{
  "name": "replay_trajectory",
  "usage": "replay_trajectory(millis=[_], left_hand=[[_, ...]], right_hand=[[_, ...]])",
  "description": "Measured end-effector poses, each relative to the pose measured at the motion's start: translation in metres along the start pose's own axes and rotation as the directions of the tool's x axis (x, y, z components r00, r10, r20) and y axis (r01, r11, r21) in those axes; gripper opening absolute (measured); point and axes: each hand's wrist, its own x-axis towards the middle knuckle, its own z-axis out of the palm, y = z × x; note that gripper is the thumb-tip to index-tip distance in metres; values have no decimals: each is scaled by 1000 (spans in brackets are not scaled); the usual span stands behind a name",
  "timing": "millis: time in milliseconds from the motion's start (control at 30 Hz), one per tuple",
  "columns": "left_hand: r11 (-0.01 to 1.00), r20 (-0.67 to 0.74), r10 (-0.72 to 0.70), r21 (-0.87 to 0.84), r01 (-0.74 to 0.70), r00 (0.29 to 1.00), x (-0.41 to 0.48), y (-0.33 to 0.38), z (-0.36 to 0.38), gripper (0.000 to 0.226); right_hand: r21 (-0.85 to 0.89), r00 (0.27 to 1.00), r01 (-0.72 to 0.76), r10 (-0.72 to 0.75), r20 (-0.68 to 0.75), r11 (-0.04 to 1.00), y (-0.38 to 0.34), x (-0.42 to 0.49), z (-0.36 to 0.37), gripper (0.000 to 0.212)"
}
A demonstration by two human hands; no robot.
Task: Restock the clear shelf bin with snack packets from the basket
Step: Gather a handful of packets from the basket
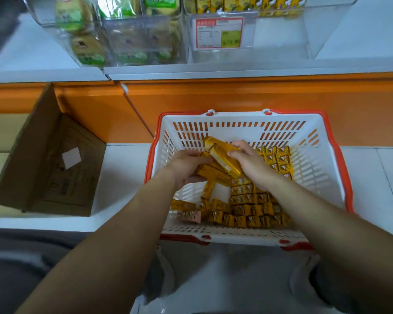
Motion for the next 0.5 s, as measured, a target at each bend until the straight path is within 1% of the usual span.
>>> replay_trajectory(millis=[67, 133, 200, 267, 333, 400, 500], left_hand=[[1000, -37, -10, -24, 9, 999, 2, -2, 3, 23], [996, -57, -24, -83, 20, 998, 5, -3, 6, 13], [985, -43, -23, -174, 16, 999, 9, -5, 6, 11], [965, 16, 13, -263, -8, 1000, 12, -6, 6, 15], [943, 74, 77, -328, -48, 994, 17, -9, 11, 17], [927, 49, 93, -369, -68, 995, 22, -13, 18, 25], [918, 8, 111, -383, -100, 994, 30, -21, 22, 37]], right_hand=[[-22, 1000, 9, -9, 4, 1000, 2, -2, 6, 12], [-6, 999, 14, -14, -29, 1000, 5, -2, 10, 8], [40, 998, 2, 1, -56, 999, 10, 0, 12, 14], [58, 996, -10, 15, -84, 998, 14, 1, 13, 23], [53, 992, -6, 13, -129, 999, 18, 4, 16, 25], [41, 987, -1, 7, -161, 999, 22, 8, 20, 26], [49, 983, -12, 21, -180, 999, 28, 14, 26, 29]])
